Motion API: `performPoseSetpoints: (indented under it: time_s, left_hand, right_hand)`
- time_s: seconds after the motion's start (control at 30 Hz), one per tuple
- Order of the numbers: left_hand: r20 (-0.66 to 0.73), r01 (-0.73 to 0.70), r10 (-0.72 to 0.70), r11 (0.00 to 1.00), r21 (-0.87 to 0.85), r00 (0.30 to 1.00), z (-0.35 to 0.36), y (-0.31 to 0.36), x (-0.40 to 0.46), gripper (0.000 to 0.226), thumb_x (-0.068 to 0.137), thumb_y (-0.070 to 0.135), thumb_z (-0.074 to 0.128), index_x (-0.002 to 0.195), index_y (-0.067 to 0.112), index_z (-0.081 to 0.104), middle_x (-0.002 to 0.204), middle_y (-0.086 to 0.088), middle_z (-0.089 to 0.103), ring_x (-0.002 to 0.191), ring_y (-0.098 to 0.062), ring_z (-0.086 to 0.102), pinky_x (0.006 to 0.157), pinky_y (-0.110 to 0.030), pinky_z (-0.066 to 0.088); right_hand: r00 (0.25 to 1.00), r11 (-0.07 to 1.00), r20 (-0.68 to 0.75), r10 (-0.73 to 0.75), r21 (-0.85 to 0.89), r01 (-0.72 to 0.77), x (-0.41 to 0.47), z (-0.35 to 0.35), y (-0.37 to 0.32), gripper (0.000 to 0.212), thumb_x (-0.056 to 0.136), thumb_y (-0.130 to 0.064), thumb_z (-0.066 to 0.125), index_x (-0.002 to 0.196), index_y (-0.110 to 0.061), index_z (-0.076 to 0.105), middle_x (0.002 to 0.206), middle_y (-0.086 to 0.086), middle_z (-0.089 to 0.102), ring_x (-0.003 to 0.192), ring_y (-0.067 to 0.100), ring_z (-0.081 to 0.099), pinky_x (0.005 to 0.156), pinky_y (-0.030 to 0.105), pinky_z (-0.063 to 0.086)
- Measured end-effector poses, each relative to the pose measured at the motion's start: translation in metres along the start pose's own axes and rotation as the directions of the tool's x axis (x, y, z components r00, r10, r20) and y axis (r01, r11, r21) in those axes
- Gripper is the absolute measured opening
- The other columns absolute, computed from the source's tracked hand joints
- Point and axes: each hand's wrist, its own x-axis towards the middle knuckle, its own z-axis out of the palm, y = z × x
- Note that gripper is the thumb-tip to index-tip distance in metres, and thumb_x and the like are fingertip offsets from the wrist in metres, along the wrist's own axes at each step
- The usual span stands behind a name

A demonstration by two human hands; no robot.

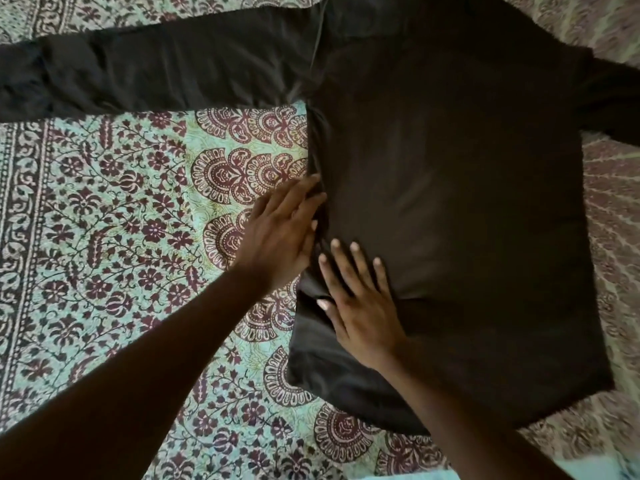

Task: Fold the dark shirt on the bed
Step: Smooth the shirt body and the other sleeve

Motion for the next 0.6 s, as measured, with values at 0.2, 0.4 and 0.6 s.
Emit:
performPoseSetpoints:
  time_s: [0.2, 0.4, 0.6]
  left_hand:
    - [0.385, -0.41, 0.333, 0.902, 0.137, 0.861, 0.036, 0.015, -0.036, 0.072, 0.105, 0.056, 0.028, 0.163, 0.014, 0.018, 0.172, -0.007, 0.01, 0.159, -0.025, 0.011, 0.125, -0.051, 0.018]
    - [0.434, -0.5, 0.439, 0.865, 0.03, 0.787, 0.025, 0.036, -0.136, 0.07, 0.106, 0.051, 0.033, 0.163, 0.013, 0.016, 0.173, -0.006, 0.007, 0.16, -0.025, 0.005, 0.128, -0.048, 0.014]
    - [0.086, 0.11, -0.092, 0.966, -0.233, 0.992, 0.013, 0.066, -0.174, 0.044, 0.094, 0.021, 0.067, 0.132, 0.004, 0.055, 0.136, -0.017, 0.05, 0.118, -0.031, 0.051, 0.097, -0.044, 0.051]
  right_hand:
    - [0.843, 0.869, -0.214, 0.494, 0.141, -0.474, -0.046, -0.003, 0.027, 0.063, 0.107, -0.039, 0.037, 0.162, -0.011, 0.023, 0.171, 0.012, 0.011, 0.159, 0.033, 0.006, 0.126, 0.058, 0.014]
    - [0.949, 0.949, 0.029, 0.314, -0.046, -0.312, -0.113, 0.027, 0.002, 0.075, 0.102, -0.06, 0.03, 0.164, -0.023, 0.01, 0.173, 0.008, -0.001, 0.158, 0.036, 0.0, 0.123, 0.063, 0.012]
    - [0.975, 0.975, 0.035, 0.218, 0.035, -0.219, -0.159, 0.025, 0.0, 0.08, 0.101, -0.064, 0.039, 0.164, -0.023, 0.012, 0.173, 0.007, -0.002, 0.159, 0.03, -0.002, 0.126, 0.056, 0.011]
